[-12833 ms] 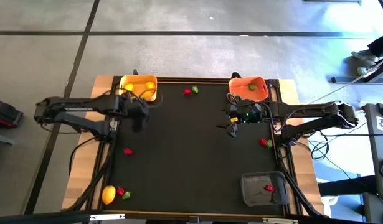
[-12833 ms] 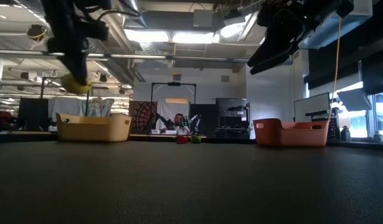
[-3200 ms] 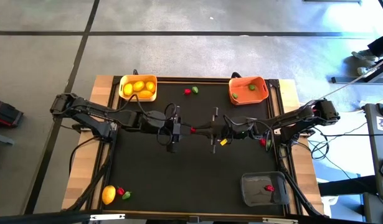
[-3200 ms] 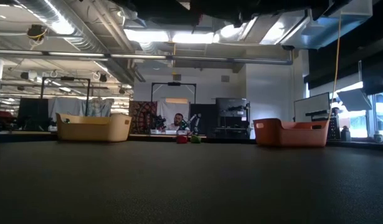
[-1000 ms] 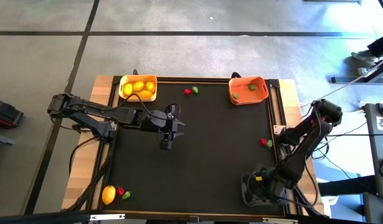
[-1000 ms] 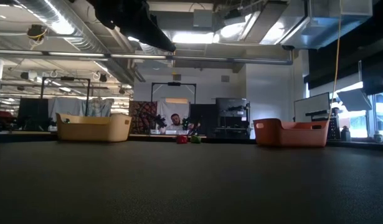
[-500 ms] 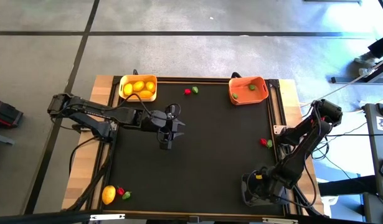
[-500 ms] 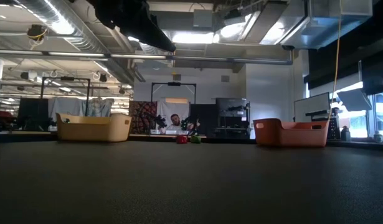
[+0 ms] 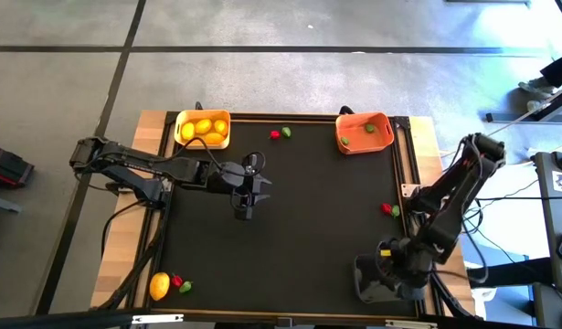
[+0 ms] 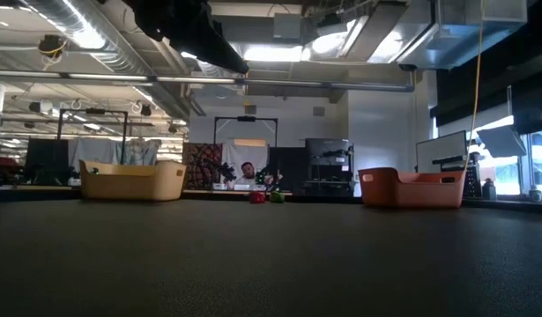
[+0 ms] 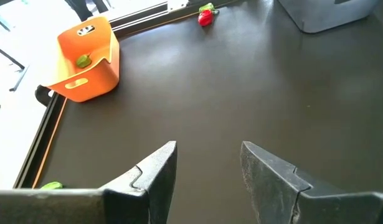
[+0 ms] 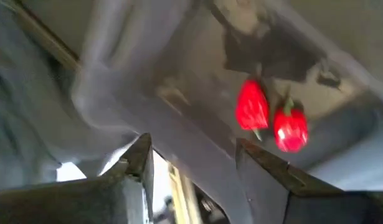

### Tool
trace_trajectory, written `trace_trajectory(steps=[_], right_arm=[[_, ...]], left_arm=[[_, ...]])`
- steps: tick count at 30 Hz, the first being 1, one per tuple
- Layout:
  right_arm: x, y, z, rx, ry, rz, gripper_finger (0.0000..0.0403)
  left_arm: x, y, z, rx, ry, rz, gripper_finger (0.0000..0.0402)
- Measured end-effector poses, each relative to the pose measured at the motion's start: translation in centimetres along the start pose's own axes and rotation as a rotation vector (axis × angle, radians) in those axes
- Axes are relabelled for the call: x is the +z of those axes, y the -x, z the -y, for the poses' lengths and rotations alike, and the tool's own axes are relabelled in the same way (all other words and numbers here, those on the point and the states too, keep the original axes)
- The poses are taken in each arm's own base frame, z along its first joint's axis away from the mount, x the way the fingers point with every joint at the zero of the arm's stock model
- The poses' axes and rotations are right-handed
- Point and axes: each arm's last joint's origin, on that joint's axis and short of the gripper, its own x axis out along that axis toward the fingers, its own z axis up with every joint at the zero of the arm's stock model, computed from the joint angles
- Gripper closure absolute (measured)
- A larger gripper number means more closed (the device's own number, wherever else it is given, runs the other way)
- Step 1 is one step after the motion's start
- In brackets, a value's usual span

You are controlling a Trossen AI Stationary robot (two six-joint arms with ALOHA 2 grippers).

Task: Sort produce into baskets
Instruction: Put the red chili pepper into the gray bin

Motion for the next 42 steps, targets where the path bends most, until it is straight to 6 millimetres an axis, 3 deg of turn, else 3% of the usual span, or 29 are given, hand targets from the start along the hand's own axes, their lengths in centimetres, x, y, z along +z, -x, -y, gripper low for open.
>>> trace_trajectory(steps=[10, 20, 25, 35, 42], right_arm=[[1.5, 3.5, 0.2, 0.203, 0.114, 0.353, 0.0242], [5.2, 4.1, 1.7, -0.043, 0.176, 0.589, 0.0242], [7.0, 4.5, 2.8, -0.195, 0.150, 0.607, 0.0230], [9.6, 5.3, 4.6, -0.420, 0.082, 0.536, 0.0131], [10.6, 5.9, 5.5, -0.507, 0.041, 0.489, 0.0135]], left_arm=[[-0.1, -0.1, -0.3, 0.010, 0.011, -0.004, 0.0228], [-0.1, -0.1, -0.3, 0.009, 0.007, -0.005, 0.0228], [-0.1, -0.1, -0.3, 0.009, 0.007, -0.005, 0.0228], [-0.1, -0.1, -0.3, 0.008, 0.009, -0.010, 0.0228], [-0.1, -0.1, -0.3, 0.008, 0.011, -0.010, 0.0228]])
